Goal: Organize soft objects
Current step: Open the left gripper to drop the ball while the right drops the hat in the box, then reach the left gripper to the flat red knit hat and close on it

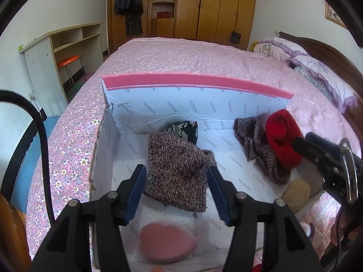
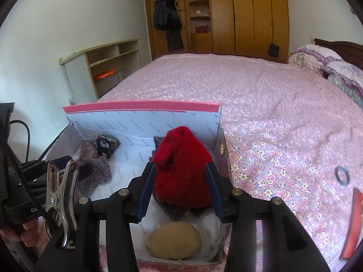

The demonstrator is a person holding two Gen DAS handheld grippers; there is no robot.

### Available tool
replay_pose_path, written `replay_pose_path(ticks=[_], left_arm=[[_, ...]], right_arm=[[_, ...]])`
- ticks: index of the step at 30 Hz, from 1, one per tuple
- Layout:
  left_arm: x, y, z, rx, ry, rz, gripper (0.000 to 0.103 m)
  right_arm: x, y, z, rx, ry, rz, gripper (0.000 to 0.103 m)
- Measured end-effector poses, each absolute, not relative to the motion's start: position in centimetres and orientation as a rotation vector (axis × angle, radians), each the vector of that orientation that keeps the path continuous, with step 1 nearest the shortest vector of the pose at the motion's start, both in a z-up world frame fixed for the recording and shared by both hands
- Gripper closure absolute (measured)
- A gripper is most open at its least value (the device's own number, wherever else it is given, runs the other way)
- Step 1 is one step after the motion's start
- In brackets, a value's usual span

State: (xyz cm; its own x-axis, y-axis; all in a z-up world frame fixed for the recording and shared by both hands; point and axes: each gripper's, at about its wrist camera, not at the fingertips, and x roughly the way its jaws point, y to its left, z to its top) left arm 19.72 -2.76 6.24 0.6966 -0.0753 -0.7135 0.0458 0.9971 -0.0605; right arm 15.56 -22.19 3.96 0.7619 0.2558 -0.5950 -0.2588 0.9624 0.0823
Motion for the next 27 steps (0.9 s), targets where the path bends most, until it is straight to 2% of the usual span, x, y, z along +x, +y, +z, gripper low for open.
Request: replay_pose_path(ticks=[6, 27], left_arm=[[18.5, -2.5, 7.4, -0.039, 0.774, -0.073, 0.036], [12.1, -2.8, 10.5, -0.04, 0.743, -0.136, 0.035]], right_arm=[[14.4, -22.1, 4.9, -0.003, 0.619, 0.289, 0.052], [6.2, -23.7, 6.8, 0.045, 0.589, 0.34, 0.051]])
